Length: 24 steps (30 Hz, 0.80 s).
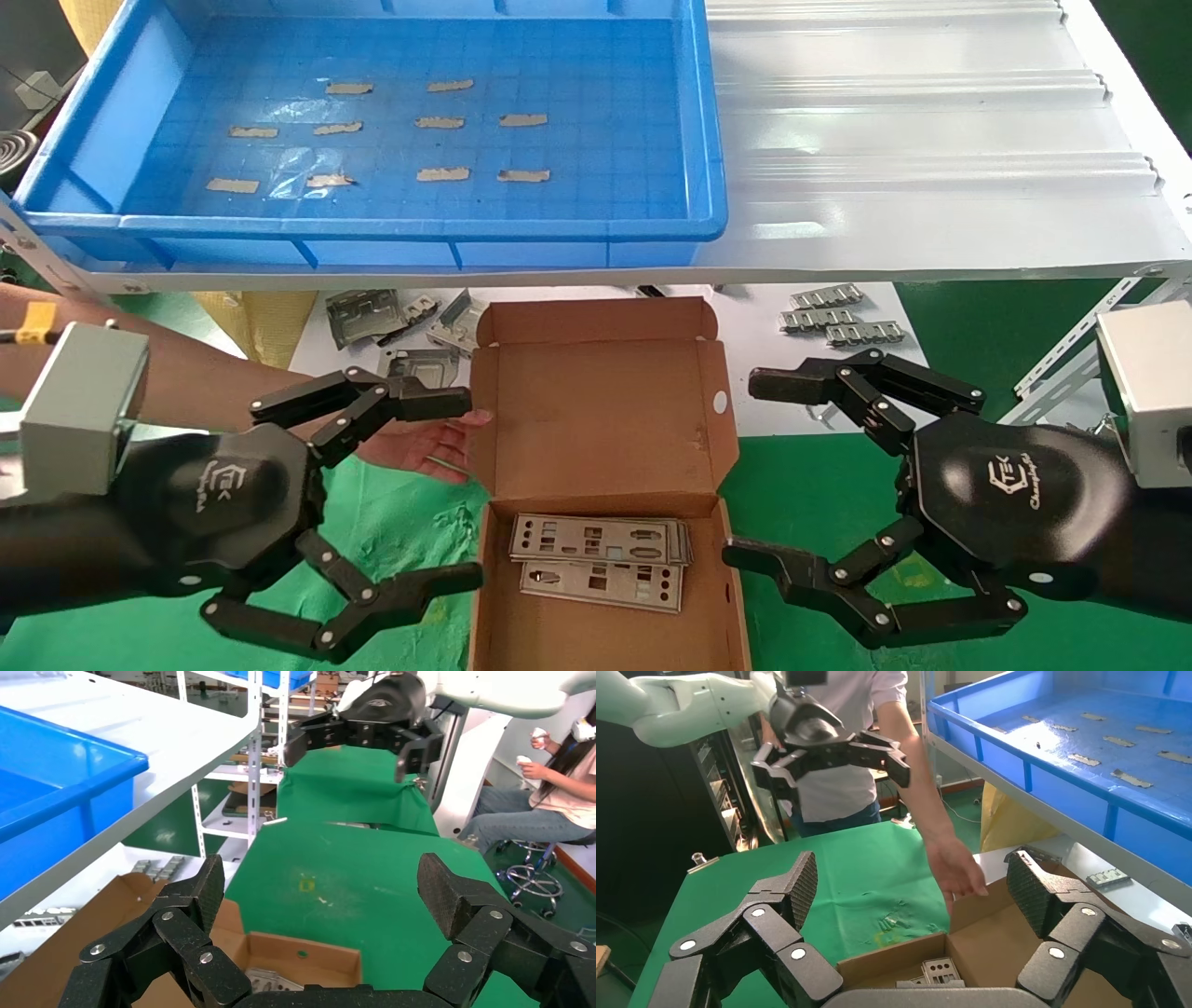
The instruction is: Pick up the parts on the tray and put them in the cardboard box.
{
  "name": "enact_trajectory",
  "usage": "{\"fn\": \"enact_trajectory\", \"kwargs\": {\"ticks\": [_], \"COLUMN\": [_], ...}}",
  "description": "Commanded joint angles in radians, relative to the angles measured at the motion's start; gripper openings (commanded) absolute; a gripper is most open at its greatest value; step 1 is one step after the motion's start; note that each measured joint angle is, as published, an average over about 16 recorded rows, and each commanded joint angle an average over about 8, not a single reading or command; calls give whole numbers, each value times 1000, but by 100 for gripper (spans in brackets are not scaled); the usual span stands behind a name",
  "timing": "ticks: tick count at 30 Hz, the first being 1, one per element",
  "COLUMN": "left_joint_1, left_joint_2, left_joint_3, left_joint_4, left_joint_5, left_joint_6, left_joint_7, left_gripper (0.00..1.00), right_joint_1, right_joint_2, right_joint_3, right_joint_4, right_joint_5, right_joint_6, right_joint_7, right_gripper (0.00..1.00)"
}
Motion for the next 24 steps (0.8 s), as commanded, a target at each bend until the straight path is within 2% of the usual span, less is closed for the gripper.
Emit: {"fn": "enact_trajectory", "kwargs": {"ticks": [1,12,24], "left_joint_1": [12,64,64], "left_joint_2": [-18,-93,-92], "left_joint_3": [-15,-79,-78], "left_joint_4": [-29,-152,-150], "left_joint_5": [-7,-37,-38], "left_joint_6": [-3,-12,-13], "left_joint_7": [-17,-84,-82], "left_gripper": [100,100,100], "right_joint_1": [0,0,0], "right_joint_2": [0,0,0], "right_joint_3": [0,0,0], "right_joint_4": [0,0,0], "right_joint_5": [0,0,0], "right_joint_6": [0,0,0], "right_joint_7": [0,0,0], "right_gripper": [100,100,100]}}
